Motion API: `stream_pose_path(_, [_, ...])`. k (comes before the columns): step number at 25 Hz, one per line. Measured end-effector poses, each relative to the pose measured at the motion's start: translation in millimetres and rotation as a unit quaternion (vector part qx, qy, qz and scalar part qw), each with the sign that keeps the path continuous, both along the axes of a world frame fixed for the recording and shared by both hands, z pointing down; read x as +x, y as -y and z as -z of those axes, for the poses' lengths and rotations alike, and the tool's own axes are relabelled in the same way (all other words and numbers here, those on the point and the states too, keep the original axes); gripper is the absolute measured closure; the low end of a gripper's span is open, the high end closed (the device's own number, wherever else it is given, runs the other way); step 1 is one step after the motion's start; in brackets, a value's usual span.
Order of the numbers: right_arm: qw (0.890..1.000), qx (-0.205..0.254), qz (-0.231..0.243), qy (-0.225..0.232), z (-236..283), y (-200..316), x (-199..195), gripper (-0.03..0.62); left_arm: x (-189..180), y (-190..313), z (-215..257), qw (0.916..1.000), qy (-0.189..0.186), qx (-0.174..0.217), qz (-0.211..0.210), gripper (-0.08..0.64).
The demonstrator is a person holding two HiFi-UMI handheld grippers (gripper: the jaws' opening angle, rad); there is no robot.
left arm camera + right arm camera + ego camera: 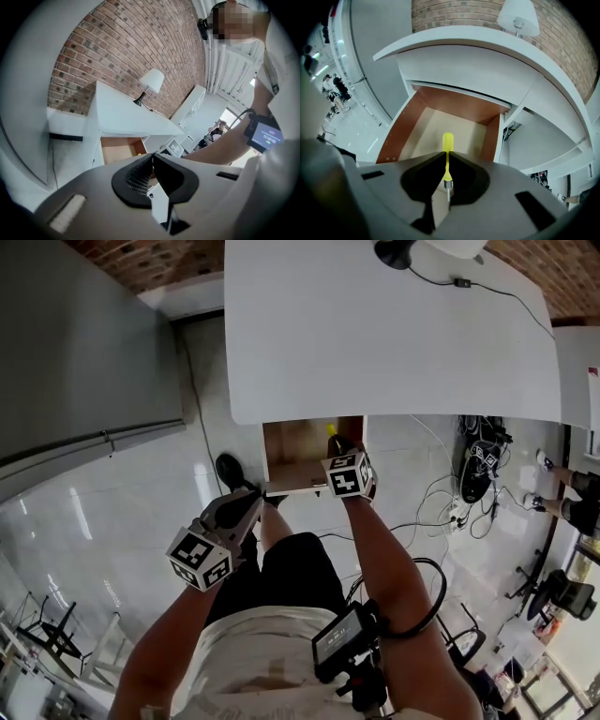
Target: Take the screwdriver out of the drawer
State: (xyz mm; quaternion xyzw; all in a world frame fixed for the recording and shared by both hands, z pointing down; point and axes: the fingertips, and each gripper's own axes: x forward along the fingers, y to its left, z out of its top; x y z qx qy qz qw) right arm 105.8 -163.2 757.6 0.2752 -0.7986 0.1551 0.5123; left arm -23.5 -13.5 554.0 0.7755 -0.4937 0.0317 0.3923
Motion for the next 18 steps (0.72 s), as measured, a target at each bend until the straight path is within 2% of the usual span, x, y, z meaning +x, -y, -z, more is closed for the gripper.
stream_pose_path(10, [0.999, -0.007, 0.014, 0.044, 40, -17, -2, 0.572, 1, 13, 23, 1.0000, 0.009, 0.000, -0.002, 0.548])
stream_pose_path(18, [0.997, -0.001, 0.022, 0.080, 72, -16, -8, 0.572, -3, 37, 43, 0.9994, 0.030, 0.016, 0.004, 0.548])
